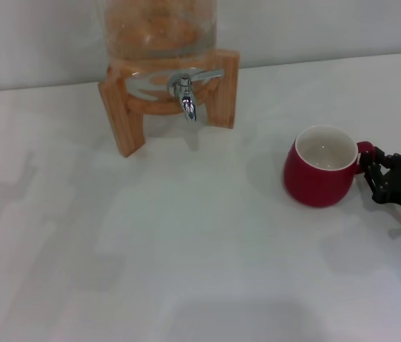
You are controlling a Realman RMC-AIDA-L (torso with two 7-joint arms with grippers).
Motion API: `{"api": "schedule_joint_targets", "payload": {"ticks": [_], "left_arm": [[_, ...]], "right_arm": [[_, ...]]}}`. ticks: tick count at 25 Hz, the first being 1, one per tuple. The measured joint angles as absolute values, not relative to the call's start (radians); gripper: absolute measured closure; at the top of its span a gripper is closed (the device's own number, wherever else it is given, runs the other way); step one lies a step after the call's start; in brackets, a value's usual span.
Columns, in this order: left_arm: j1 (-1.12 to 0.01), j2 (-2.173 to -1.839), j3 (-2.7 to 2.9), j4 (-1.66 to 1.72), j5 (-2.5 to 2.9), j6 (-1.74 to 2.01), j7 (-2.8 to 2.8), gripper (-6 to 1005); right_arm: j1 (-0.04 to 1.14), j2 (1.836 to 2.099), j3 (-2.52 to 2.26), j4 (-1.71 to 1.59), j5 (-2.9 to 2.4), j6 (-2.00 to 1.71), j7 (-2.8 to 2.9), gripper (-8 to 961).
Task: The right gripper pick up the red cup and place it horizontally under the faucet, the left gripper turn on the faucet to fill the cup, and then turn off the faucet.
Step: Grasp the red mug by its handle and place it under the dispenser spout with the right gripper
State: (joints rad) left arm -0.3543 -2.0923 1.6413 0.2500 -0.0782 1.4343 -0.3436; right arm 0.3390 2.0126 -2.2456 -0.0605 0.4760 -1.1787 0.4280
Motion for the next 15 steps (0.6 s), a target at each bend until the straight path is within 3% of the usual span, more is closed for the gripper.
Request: {"api": "schedule_joint_targets", "payload": {"ticks": [9,15], "left_arm": [[-0.354,-2.092,1.641,0.25,-0.078,1.434,-0.344,166],[-0.354,-2.092,1.641,0.25,-0.078,1.434,-0.345,166]], "right_arm": [[0.338,2.013,-2.247,-0.06,0.471,-1.178,0.428,838],[0.337,2.013,-2.247,-0.064,0.471,-1.178,0.428,839]]}}
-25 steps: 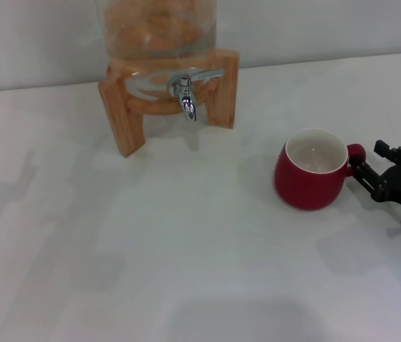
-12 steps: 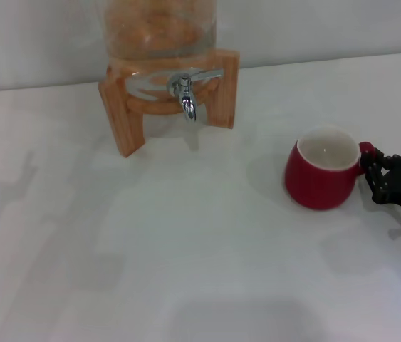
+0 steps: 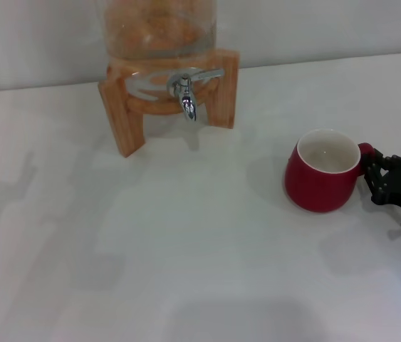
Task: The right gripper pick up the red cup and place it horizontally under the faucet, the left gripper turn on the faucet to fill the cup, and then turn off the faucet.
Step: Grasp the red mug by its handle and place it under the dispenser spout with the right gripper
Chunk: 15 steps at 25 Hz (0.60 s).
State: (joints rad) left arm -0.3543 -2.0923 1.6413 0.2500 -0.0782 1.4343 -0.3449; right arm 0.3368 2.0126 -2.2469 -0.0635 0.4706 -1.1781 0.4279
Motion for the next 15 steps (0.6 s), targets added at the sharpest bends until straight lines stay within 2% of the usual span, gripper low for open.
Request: {"api": "schedule_joint_targets", "payload": {"ticks": [15], "left_arm": [[-0.354,-2.092,1.643,0.247,-0.077,1.434,-0.346,166]], "right_arm": [[0.353,2.012,-2.258,-0.08,0.468,-1.184,0.434,839]]}}
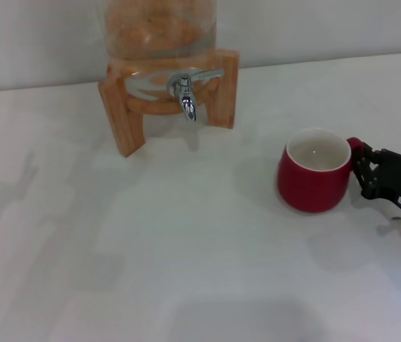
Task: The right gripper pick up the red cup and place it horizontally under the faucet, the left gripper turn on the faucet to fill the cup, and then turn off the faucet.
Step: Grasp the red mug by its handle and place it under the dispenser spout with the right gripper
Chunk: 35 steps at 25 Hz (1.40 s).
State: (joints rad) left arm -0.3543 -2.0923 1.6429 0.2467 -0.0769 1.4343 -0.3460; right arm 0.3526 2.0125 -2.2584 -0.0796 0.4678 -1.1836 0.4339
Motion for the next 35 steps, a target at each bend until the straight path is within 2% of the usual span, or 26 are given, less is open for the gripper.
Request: {"api": "schedule_joint_targets", "payload": {"ticks": [35], "left_arm": [[-0.36,-2.089,1.668,0.25,-0.074,1.408,-0.349,167]], "right_arm": [[0.491,2.015,-2.261,-0.195,0.383,-0.991,0.436,837]]}}
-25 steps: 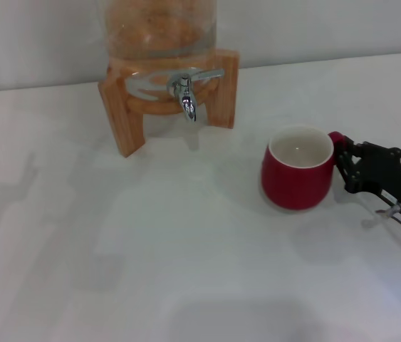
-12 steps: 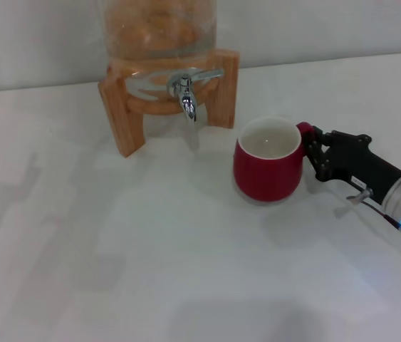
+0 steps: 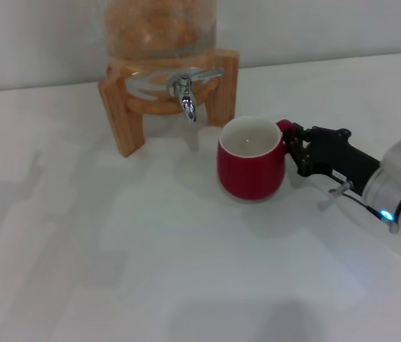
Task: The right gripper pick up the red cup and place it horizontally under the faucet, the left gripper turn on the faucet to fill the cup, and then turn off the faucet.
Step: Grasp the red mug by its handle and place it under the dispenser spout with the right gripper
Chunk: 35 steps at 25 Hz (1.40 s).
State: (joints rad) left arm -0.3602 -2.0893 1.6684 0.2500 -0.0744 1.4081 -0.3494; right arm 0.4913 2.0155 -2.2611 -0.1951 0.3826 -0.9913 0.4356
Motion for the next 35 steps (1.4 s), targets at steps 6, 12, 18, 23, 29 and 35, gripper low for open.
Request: {"api": "schedule_joint_targets", "payload": {"ticks": [6,12,18,23,29,35], "left_arm": [[-0.366,-2.089,1.67,0.25,-0.074,1.407,-0.348,167],[-0.367,-2.089,1.671,0.251,-0.073,1.407,-0.348,166],[-0.368,-2.088,1.671,0.252,-0.074,1.407,-0.35,166],[-0.374,-2.088,1.671,0.252,-0.074,1.407,-0.35,167],[-0.377,-2.088,1.67,0.252,-0.074,1.407,-0.35,167],[-0.377,-2.09,1.673,0.249,-0.074,1.407,-0.35,166]], "right_arm": [[0.523,2.018,-2.261,-0.209,0.359,-0.949,0.436,837],[0.548,2.019,-2.261,-0.222,0.342,-0.915,0.436,837],[0.571,2.02,-2.261,-0.222,0.334,-0.891,0.436,836],[0.592,2.021,-2.261,-0.234,0.319,-0.866,0.437,836],[0.611,2.022,-2.261,-0.244,0.304,-0.838,0.437,836],[0.631,2.023,-2.261,-0.245,0.301,-0.81,0.437,835]]}}
